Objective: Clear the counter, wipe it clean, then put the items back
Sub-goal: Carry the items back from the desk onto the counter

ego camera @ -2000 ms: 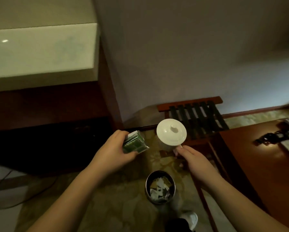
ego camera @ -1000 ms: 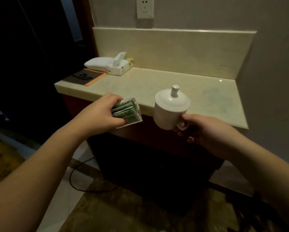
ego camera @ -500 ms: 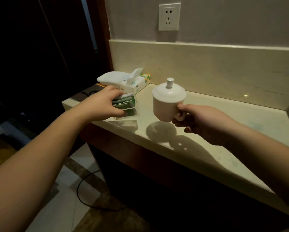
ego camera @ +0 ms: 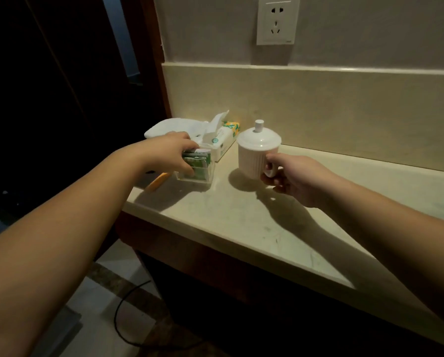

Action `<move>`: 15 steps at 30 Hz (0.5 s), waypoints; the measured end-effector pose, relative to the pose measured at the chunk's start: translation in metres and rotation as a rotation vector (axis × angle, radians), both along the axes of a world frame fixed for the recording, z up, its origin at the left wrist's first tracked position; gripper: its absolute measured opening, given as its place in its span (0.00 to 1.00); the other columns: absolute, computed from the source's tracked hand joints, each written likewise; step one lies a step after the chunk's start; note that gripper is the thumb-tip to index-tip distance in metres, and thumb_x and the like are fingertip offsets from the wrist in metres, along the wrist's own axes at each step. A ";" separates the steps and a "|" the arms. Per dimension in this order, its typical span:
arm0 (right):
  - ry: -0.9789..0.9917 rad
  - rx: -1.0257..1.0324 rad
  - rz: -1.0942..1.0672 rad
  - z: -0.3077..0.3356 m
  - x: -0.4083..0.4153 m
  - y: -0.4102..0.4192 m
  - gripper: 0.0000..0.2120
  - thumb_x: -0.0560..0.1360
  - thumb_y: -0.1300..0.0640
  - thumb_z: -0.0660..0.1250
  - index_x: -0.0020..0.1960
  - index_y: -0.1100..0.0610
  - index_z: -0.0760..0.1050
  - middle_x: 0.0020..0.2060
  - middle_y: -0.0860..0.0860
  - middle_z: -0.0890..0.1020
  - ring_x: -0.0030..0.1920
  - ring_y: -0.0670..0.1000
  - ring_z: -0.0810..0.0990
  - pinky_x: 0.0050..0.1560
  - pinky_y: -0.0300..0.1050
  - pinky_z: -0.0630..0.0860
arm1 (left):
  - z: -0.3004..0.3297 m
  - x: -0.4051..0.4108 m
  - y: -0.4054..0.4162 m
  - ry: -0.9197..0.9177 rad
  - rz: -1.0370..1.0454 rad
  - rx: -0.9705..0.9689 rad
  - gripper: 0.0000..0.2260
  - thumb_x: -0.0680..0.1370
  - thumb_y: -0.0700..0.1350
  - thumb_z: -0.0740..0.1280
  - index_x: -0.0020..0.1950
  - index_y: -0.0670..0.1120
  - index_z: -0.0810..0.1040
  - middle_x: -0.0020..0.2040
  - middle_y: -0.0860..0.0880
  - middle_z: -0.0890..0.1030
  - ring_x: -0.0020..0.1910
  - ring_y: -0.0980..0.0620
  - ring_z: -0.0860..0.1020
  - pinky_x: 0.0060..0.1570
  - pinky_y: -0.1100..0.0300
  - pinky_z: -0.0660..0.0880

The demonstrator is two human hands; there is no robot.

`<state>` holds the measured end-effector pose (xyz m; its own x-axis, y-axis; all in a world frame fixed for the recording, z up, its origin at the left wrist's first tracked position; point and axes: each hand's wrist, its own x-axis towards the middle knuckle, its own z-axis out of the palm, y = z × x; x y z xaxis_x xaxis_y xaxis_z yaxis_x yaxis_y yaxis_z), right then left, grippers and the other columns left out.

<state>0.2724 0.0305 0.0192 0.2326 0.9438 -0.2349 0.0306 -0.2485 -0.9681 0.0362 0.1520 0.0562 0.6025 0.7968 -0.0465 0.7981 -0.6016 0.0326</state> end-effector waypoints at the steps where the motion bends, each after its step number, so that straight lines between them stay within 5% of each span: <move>1: 0.006 -0.005 -0.024 -0.001 -0.004 0.009 0.12 0.79 0.55 0.58 0.37 0.55 0.69 0.35 0.55 0.73 0.29 0.49 0.67 0.30 0.39 0.64 | 0.000 -0.001 0.010 0.011 -0.023 -0.002 0.28 0.73 0.53 0.71 0.72 0.52 0.69 0.60 0.51 0.71 0.57 0.52 0.68 0.59 0.55 0.69; 15: 0.044 -0.005 -0.380 -0.020 -0.039 0.100 0.06 0.74 0.57 0.60 0.40 0.59 0.71 0.32 0.56 0.72 0.26 0.51 0.69 0.25 0.39 0.65 | -0.016 -0.005 0.085 -0.040 -0.263 -0.015 0.22 0.73 0.54 0.71 0.65 0.52 0.73 0.53 0.53 0.72 0.54 0.52 0.67 0.54 0.54 0.69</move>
